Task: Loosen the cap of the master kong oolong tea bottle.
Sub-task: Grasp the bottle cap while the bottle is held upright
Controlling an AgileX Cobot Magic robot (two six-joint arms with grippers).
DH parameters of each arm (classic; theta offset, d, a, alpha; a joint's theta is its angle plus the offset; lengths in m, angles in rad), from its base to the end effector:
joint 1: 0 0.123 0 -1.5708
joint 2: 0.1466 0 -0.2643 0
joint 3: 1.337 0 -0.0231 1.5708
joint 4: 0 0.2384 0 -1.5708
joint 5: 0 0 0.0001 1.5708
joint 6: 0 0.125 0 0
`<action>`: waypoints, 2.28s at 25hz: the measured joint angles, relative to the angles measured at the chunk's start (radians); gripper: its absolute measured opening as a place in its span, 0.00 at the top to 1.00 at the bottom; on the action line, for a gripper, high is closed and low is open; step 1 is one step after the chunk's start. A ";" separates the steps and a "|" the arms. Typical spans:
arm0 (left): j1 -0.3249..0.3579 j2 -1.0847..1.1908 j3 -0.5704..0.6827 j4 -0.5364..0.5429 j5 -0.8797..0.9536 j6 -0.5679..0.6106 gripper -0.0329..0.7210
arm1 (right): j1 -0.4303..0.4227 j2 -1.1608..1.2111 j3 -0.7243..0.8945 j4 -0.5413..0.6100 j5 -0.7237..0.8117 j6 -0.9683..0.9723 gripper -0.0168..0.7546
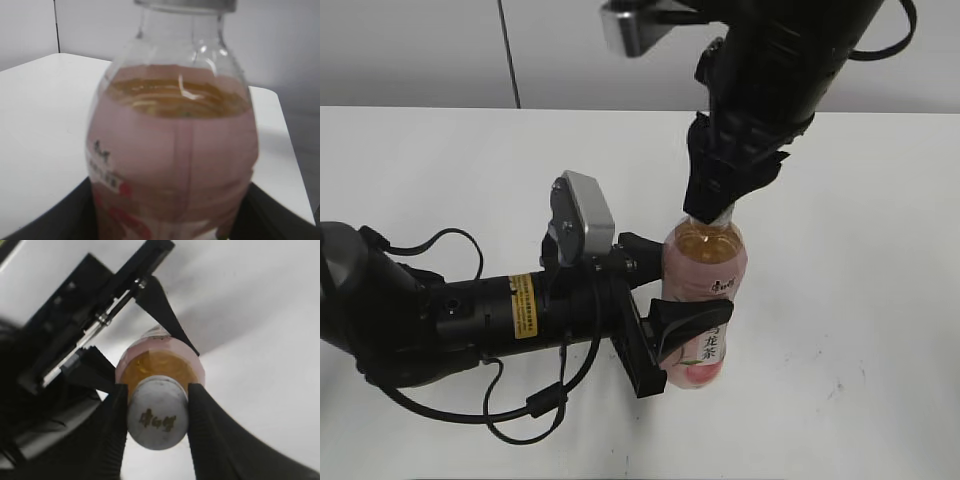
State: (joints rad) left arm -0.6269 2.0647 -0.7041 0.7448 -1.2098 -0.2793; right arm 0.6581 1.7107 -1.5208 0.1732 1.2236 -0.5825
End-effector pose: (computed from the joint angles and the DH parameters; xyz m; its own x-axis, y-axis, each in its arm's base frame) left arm 0.2329 -0.2666 0.0966 -0.1085 0.1125 -0.9877 0.9636 0.2562 -0.0766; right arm 0.2602 0.2268 0.2555 -0.3469 -0.8912 -0.2922 -0.9332 0.3591 0.0128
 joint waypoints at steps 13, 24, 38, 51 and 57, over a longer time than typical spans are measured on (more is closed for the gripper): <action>0.000 0.000 0.000 0.004 0.000 0.002 0.42 | 0.003 -0.001 0.000 -0.003 0.003 -0.588 0.60; 0.000 0.000 0.000 0.004 -0.001 0.001 0.42 | 0.003 -0.001 -0.086 0.037 0.001 -0.051 0.18; 0.000 0.000 0.000 0.004 0.000 0.001 0.42 | 0.003 -0.011 -0.129 -0.024 -0.001 0.871 0.29; 0.000 0.000 0.000 0.005 -0.001 0.001 0.42 | 0.003 -0.011 -0.015 -0.004 -0.001 0.890 0.44; 0.000 0.000 0.000 0.005 -0.001 0.001 0.42 | 0.003 -0.011 -0.015 -0.012 -0.001 0.888 0.62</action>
State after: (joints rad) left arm -0.6269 2.0647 -0.7041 0.7498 -1.2105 -0.2787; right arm 0.6612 1.6995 -1.5357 0.1613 1.2230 0.3053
